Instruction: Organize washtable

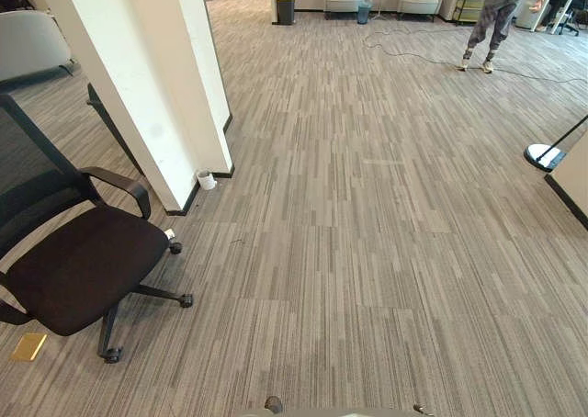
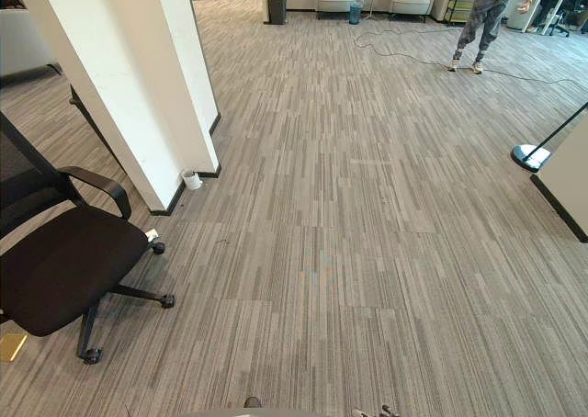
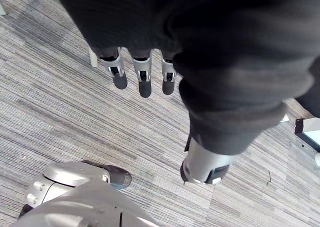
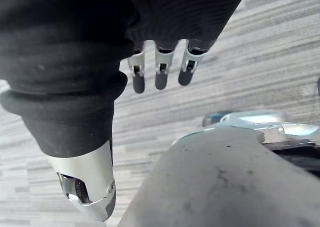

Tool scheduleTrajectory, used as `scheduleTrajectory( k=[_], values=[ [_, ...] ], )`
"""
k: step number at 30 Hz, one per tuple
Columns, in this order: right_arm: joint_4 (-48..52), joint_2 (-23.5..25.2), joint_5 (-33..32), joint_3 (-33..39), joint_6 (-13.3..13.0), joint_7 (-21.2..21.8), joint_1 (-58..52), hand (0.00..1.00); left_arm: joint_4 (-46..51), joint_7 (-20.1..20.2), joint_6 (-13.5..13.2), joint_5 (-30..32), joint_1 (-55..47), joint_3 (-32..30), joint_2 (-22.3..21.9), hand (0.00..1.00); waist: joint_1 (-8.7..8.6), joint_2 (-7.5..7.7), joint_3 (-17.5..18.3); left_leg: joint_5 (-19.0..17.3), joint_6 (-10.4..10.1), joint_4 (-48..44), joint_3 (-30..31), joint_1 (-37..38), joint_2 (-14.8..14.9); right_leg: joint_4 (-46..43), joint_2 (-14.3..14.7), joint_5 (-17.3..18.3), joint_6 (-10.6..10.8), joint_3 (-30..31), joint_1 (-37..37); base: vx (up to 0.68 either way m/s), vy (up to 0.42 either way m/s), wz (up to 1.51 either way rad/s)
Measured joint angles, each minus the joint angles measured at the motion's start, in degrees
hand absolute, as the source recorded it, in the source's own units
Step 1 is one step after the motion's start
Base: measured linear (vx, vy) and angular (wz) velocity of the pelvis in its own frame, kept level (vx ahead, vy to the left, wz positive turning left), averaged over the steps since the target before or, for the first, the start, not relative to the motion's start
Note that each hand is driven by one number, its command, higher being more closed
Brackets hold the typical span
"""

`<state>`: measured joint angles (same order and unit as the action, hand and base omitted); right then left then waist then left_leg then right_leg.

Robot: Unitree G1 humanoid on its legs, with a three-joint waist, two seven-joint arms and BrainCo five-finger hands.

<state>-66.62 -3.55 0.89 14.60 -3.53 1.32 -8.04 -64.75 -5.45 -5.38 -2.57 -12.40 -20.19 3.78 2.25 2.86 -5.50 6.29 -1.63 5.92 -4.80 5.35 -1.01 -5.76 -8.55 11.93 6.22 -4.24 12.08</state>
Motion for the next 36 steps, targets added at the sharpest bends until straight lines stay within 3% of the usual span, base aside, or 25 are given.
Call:
scheduleTrajectory(
  k=[5, 6, 12, 20, 22, 24, 26, 27, 28, 29, 30, 31, 32, 34, 36],
  values=[
    [0.69, 0.0, -0.31, -0.59, -0.18, -0.19, -0.3, 0.0, 1.12, 0.03, -0.06, 0.89, 0.02, -0.22, -0.18, 0.0, 0.01, -0.08, -0.09, 0.07, -0.1, -0.02, -0.23, -2.74, 0.77, -0.02, 0.49, -0.04, -0.37, -0.11, -2.59, 0.0, -0.009, 0.01],
    [1.33, -0.03, -0.36, -1.39, -0.26, -0.44, -0.35, 0.0, 1.4, 0.03, -0.17, 1.09, 0.19, -0.25, -0.2, 0.0, 0.06, 0.53, -0.62, 0.07, -0.11, -0.02, -0.39, -3.1, 0.83, -0.02, 0.54, -0.1, -0.27, -0.15, -2.93, -0.01, -0.043, 0.03],
    [2.87, 0.51, -0.8, -1.67, -0.53, -2.35, -0.74, 0.0, 2.49, 0.01, -0.28, 3.11, 0.72, -0.71, -0.2, 0.0, 0.25, 0.92, -1.22, 0.24, 0.12, -0.12, -0.77, -5.66, 0.98, 0.09, 0.65, -0.24, -0.39, -0.29, -5.36, 0.02, -0.014, 0.0],
    [2.98, 0.83, -0.81, -1.28, -0.54, -2.56, -0.74, 0.0, 3.49, -0.07, -0.41, 3.46, 1.33, -0.6, -0.16, 0.0, 0.52, 1.3, -1.44, -0.03, -0.11, -0.49, -0.88, -5.57, 1.38, 0.11, 0.96, -1.22, -0.48, -0.48, -5.39, 0.04, -0.014, 0.0],
    [3.27, 0.82, -0.82, -1.28, -0.52, -2.56, -0.36, 0.0, 3.71, -0.1, -0.37, 3.39, 2.84, -0.77, -0.18, 0.0, 0.86, 1.29, -2.64, -3.3, -0.16, -7.13, -0.49, -8.86, 2.06, -0.17, 0.91, -2.19, -0.46, -0.48, -5.65, -0.08, 0.005, -0.04],
    [5.16, 0.53, -1.09, -0.83, -0.53, -2.61, -0.39, 0.0, 5.22, -0.11, -0.4, 3.24, 3.71, -1.98, -1.43, 0.0, 1.85, 0.16, -2.92, -11.18, -0.33, -22.09, 0.01, -16.72, 4.44, -0.55, 2.36, -2.61, -0.54, -0.44, -7.19, -0.15, 0.034, -0.27],
    [6.84, 0.74, -1.55, 0.67, -0.55, -2.62, 0.09, 0.0, 6.07, -0.23, -0.4, 3.14, 3.53, -3.15, -2.35, 0.0, 1.74, -0.72, -3.33, -15.34, -0.08, -29.83, -0.12, -20.35, 5.26, -2.22, 2.6, 0.06, -0.14, -0.61, -8.39, -0.11, 0.079, -0.21],
    [7.9, 1.06, -2.03, 2.46, -0.59, -2.52, -0.12, 0.0, 6.21, -0.38, -0.25, 3.09, 3.87, -3.87, -2.41, 0.0, 1.55, -0.2, -3.58, -17.81, 0.61, -34.23, -0.15, -21.68, 4.81, -6.1, 1.48, 2.83, -0.18, -0.45, -10.06, -0.08, 0.205, -0.25],
    [8.02, 1.73, -2.59, 3.94, -0.57, -2.56, -1.5, 0.0, 6.2, -0.56, -0.14, 3.01, 3.69, -4.65, -2.65, 0.0, 1.95, -0.21, -3.4, -20.9, 3.3, -41.1, -0.47, -21.19, 3.93, -10.37, -0.3, 4.82, 0.34, -0.17, -10.35, -0.02, 0.237, -0.23],
    [8.65, 1.9, -2.8, 4.37, -0.53, -2.51, -2.25, 0.0, 5.99, -0.65, -0.14, 3.03, 3.21, -4.6, -3.18, 0.0, 1.92, -1.0, -3.18, -23.36, 3.09, -41.3, -1.21, -19.17, 3.73, -14.96, -0.9, 6.13, -0.1, -0.06, -10.99, 0.07, 0.298, -0.51],
    [10.27, 1.53, -3.07, 4.71, -0.64, -2.19, -2.65, 0.0, 5.04, -0.64, -0.12, 3.02, 3.07, -5.5, -3.03, 0.0, 1.99, -1.11, -4.01, -28.07, 3.18, -40.33, -2.25, -16.9, 2.77, -31.94, -2.08, 7.02, -2.83, 1.96, -17.95, 0.06, 0.239, -0.49],
    [10.62, 2.17, -3.12, 5.17, -0.64, -2.17, -2.85, 0.0, 4.47, -0.68, 0.2, 3.1, 3.06, -6.02, -2.26, 0.0, 1.43, -0.32, -3.98, -28.51, 3.46, -39.21, -3.01, -15.14, 1.85, -43.55, -2.82, 5.05, -5.3, 3.49, -24.04, 0.12, 0.239, -0.42],
    [10.61, 3.41, -3.33, 5.96, -0.73, -2.16, -3.28, 0.0, 4.57, -0.65, 0.26, 3.24, 3.06, -6.96, -2.09, 0.0, 1.06, 0.68, -4.04, -28.5, 3.48, -35.73, -3.62, -11.67, 1.48, -50.38, -2.5, 4.5, -4.49, 3.14, -27.9, 0.13, 0.127, -0.11],
    [9.6, 4.52, -3.62, 6.62, -1.17, -2.23, -4.72, 0.0, 5.13, -0.29, 0.25, 3.27, 3.32, -7.69, -2.08, 0.0, 0.84, 1.22, -3.67, -28.19, 3.0, -29.71, -3.59, -6.79, 1.13, -48.85, -2.11, 4.4, -4.51, -2.0, -31.08, 0.25, 0.124, -0.01],
    [9.62, 4.36, -3.62, 6.72, -1.33, -2.17, -4.73, 0.0, 5.14, 0.16, 0.19, 3.28, 3.69, -8.96, -2.47, 0.0, 0.0, 1.06, -3.59, -27.84, 2.5, -26.94, -3.05, -5.43, 1.1, -39.28, -0.8, 4.15, -4.54, -5.81, -33.63, 0.3, 0.1, 0.05]
  ],
)
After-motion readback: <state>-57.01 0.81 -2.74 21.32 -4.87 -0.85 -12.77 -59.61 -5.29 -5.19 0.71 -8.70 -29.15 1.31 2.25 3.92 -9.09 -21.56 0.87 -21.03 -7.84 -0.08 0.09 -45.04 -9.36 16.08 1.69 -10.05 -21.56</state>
